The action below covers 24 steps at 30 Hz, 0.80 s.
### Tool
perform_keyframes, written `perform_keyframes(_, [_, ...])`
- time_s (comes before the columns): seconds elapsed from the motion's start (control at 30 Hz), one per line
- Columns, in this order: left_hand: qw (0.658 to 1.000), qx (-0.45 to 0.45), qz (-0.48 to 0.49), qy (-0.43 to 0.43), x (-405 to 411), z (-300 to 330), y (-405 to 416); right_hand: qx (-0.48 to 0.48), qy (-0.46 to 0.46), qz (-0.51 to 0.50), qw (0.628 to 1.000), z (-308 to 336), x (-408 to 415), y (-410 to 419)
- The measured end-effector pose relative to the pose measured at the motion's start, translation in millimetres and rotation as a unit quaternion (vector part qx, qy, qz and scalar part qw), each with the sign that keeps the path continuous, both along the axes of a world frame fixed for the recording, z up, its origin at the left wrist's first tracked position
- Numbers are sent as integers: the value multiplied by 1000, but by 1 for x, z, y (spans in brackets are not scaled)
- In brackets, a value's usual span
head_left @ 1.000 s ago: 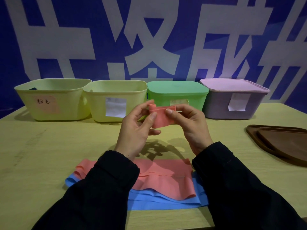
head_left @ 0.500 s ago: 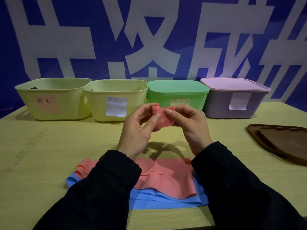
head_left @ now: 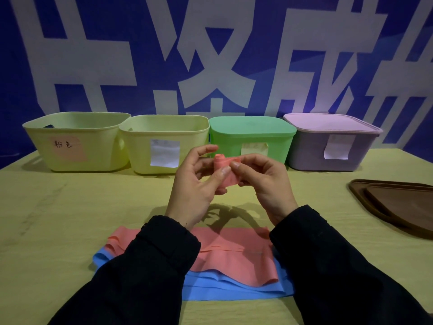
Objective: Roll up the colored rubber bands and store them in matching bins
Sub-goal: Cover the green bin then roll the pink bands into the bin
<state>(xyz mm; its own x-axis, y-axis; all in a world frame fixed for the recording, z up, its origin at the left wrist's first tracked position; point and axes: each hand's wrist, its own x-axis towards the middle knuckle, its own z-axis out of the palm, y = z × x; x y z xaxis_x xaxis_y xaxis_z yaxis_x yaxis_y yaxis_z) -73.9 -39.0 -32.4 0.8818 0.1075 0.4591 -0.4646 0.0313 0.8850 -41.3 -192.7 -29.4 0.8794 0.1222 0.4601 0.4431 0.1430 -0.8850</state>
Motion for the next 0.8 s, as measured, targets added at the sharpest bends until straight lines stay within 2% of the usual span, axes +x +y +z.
perform_keyframes(0.1, [1000, 11, 16, -6, 0, -1, 1, 3, 1, -13, 1000, -1, 1, 0])
perform_keyframes(0.23, [1000, 15, -8, 3, 0, -3, -1, 7, -8, -12, 1000, -1, 0, 0])
perform_keyframes(0.43, [999, 31, 6, -3, 2, -3, -2, -24, -16, 40, 999, 0, -2, 2])
perform_keyframes(0.67, [999, 42, 4, -6, 1, -3, -5, -27, -71, -48, 996, 1, -5, 4])
perform_keyframes(0.8, [1000, 12, -29, -1, 0, -2, -4, -30, -63, -64, 996, 0, -3, 4])
